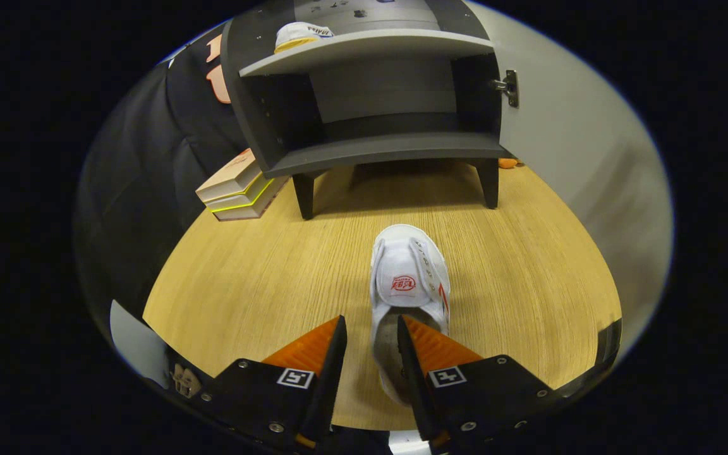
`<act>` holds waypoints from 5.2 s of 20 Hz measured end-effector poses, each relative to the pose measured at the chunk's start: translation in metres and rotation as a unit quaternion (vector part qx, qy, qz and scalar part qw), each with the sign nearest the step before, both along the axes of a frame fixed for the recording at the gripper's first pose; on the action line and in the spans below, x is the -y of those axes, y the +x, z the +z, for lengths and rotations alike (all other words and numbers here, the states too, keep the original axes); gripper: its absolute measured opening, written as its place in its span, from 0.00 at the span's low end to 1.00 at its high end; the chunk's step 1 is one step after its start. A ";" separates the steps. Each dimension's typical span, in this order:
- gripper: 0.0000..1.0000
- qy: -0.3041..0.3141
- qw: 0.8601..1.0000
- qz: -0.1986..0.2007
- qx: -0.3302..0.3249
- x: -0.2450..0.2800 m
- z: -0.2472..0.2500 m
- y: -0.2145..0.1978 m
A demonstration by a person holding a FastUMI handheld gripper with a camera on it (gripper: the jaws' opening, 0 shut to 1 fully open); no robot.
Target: Open the shoe cabinet door, grab the shoes and put them into the shoe cabinet, then close the shoe cabinet door.
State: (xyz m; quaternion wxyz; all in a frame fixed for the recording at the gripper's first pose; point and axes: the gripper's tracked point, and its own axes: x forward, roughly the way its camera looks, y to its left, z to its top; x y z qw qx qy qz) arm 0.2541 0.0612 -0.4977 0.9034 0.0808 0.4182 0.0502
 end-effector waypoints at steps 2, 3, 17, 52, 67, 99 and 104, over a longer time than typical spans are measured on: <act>0.47 -0.004 1.000 0.002 -0.009 0.002 -0.011 0.005; 0.44 -0.004 1.000 0.000 -0.010 0.002 -0.014 0.008; 0.00 -0.029 0.999 -0.023 -0.015 0.000 -0.026 0.031; 0.00 0.027 0.975 -0.113 0.188 0.024 0.335 0.168; 0.00 0.060 0.981 -0.069 0.173 0.063 0.313 0.320; 0.78 -0.009 0.974 -0.039 0.221 0.049 0.347 0.260; 0.84 0.021 0.967 -0.049 0.250 0.030 0.377 0.183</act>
